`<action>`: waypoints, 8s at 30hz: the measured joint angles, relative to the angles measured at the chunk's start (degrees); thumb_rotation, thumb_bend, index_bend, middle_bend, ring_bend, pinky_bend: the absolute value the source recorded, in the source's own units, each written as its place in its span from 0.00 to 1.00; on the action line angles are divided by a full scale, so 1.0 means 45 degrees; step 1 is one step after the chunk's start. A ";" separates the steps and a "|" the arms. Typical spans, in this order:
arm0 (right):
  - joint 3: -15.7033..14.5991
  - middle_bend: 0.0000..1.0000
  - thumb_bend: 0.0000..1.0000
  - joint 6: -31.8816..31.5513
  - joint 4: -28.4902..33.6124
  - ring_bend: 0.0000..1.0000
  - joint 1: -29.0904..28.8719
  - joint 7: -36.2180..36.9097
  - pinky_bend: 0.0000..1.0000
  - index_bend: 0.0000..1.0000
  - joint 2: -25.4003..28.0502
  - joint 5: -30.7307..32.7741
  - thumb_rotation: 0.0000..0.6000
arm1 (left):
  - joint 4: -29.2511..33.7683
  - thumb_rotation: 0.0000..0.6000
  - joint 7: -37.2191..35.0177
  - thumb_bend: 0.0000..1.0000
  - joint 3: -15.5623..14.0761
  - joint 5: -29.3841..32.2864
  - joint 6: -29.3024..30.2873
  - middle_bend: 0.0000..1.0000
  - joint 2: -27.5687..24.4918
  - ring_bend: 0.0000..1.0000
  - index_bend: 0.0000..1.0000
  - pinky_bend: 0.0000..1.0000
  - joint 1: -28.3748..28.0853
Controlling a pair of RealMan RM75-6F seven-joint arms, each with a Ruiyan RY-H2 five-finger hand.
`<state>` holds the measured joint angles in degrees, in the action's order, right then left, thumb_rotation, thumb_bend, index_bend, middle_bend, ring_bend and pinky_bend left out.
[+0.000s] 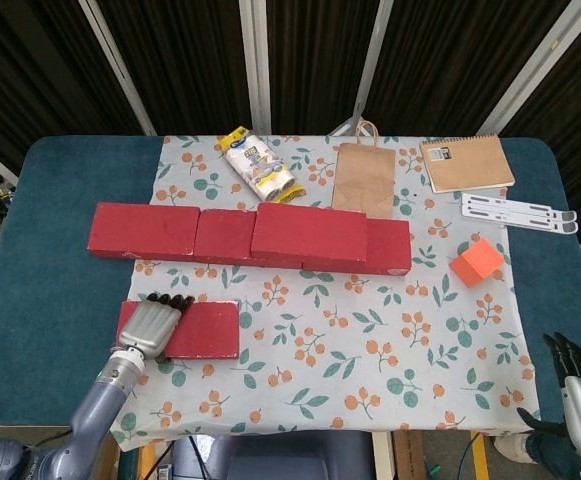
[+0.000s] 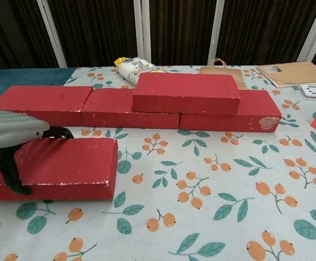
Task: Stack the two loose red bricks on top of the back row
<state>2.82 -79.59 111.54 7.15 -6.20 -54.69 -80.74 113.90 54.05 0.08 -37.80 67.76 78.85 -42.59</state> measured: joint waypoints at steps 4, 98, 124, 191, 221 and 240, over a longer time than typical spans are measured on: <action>0.0004 0.00 0.19 0.0027 -0.0015 0.00 -0.0072 -0.0127 0.00 0.00 -0.0054 0.0249 1.00 | 0.0562 1.00 0.0097 0.06 0.0493 0.0556 -0.0326 0.36 -0.0821 0.25 0.33 0.28 -0.0475; 0.0388 0.00 0.19 -0.0561 -0.0122 0.00 -0.1707 -0.4071 0.00 0.00 -0.1834 0.5042 1.00 | -1.1201 1.00 -0.7127 0.07 0.0105 0.0152 -1.0062 0.27 -0.0013 0.20 0.31 0.22 -0.6378; 0.0287 0.00 0.19 -0.0645 -0.0142 0.00 -0.1798 -0.4028 0.00 0.00 -0.1840 0.5046 1.00 | -1.1459 1.00 -0.7551 0.07 -0.0461 0.0327 -0.9919 0.26 0.0404 0.20 0.30 0.22 -0.6868; 0.0192 0.00 0.19 -0.0696 -0.0129 0.00 -0.2033 -0.4337 0.00 0.00 -0.1914 0.5488 1.00 | -1.1007 1.00 -0.6773 0.03 -0.2128 0.2885 -0.9283 0.00 0.0595 0.00 0.01 0.04 -0.8321; 0.0064 0.00 0.19 -0.0777 0.0056 0.00 -0.2018 -0.4282 0.00 0.00 -0.1778 0.5355 1.00 | -0.6287 1.00 -0.6920 0.00 -0.1726 0.2205 -0.6480 0.00 -0.2609 0.00 0.01 0.09 -0.8198; -0.0328 0.00 0.19 -0.0609 -0.0472 0.00 -0.1919 -0.2519 0.00 0.00 -0.1528 0.2623 1.00 | -0.0795 1.00 -1.0049 0.05 -0.4216 -0.7322 0.6404 0.00 -0.5589 0.00 0.09 0.10 0.2835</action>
<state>1.35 -82.33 109.42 -1.48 -17.53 -61.57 -68.94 110.32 8.83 -18.89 -70.75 96.57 53.70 -29.83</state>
